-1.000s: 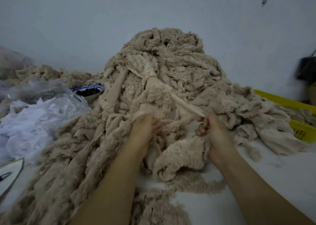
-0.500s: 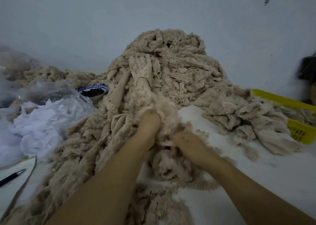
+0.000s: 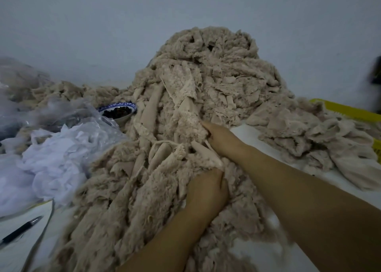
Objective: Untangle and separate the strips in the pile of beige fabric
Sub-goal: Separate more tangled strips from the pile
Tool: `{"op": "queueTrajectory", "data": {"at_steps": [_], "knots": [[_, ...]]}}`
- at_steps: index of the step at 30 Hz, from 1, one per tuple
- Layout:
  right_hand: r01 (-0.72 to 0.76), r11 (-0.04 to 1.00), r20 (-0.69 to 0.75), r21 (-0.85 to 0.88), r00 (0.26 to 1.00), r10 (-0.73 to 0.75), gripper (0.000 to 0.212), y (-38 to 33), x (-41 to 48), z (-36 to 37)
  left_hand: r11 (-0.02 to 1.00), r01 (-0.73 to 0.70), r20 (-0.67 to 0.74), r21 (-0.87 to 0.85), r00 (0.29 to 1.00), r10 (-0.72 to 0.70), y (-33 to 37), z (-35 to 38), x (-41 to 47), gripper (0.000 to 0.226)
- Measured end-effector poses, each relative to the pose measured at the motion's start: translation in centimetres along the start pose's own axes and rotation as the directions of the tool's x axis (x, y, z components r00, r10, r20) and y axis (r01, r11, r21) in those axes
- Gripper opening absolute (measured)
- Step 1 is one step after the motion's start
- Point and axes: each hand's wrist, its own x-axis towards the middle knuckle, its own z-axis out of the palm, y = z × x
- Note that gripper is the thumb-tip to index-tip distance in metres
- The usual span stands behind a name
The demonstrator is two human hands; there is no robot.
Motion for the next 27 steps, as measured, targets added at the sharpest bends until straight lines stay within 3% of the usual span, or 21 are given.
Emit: {"op": "queueTrajectory", "data": {"at_steps": [3,5,6,7,9,10,13,16,18,21,24,27], "knots": [[-0.055,0.996,-0.150,0.064,0.987,0.064,0.039,0.1,0.8,0.2,1.000,0.003,0.003,-0.019,1.000,-0.003,-0.1,0.0,0.2,0.041],[-0.162,0.950,-0.345,0.266,0.905,0.250,0.032,-0.3,1.4,-1.1,0.999,0.015,0.000,-0.038,1.000,-0.015,-0.1,0.0,0.0,0.040],[-0.189,0.869,-0.430,0.457,0.809,0.402,0.033,-0.2,1.9,-2.2,0.998,0.029,-0.008,-0.058,1.000,-0.029,-0.1,0.0,0.0,0.039],[-0.147,0.714,-0.428,0.685,0.712,0.557,0.035,-0.1,2.3,-3.8,0.995,0.044,-0.023,-0.087,0.999,-0.046,-0.1,-0.1,0.0,0.036],[0.038,0.346,-0.292,0.938,0.625,0.724,0.040,0.9,2.5,-6.7,0.988,0.071,-0.057,-0.137,0.995,-0.080,-0.1,-0.2,0.1,0.030],[0.087,0.259,-0.257,0.962,0.608,0.751,0.044,1.6,2.1,-7.9,0.984,0.082,-0.071,-0.157,0.993,-0.094,-0.1,-0.2,0.0,0.030],[0.180,0.183,-0.254,0.967,0.568,0.783,0.051,3.0,0.2,-10.1,0.965,0.111,-0.100,-0.237,0.985,-0.138,-0.1,-0.4,0.0,0.032],[0.173,0.114,-0.194,0.978,0.582,0.789,0.042,4.3,-1.8,-10.4,0.937,0.140,-0.125,-0.321,0.974,-0.188,-0.1,-0.4,0.0,0.042],[0.149,0.032,-0.108,0.988,0.543,0.832,0.038,5.3,-3.3,-9.7,0.908,0.163,-0.135,-0.386,0.964,-0.230,-0.2,-0.6,-0.1,0.046],[0.208,-0.105,-0.010,0.972,0.485,0.874,0.040,6.7,-5.8,-8.2,0.767,0.209,-0.147,-0.606,0.919,-0.366,-0.7,-0.9,0.2,0.042],[0.198,-0.125,0.008,0.972,0.506,0.862,0.044,6.6,-7.3,-6.5,0.577,0.236,-0.104,-0.782,0.864,-0.494,-1.0,-1.0,0.4,0.036],[0.109,-0.056,-0.007,0.992,0.506,0.862,0.030,5.2,-8.1,-4.7,0.551,0.230,-0.112,-0.802,0.848,-0.518,-1.2,-0.8,0.6,0.039]]}}
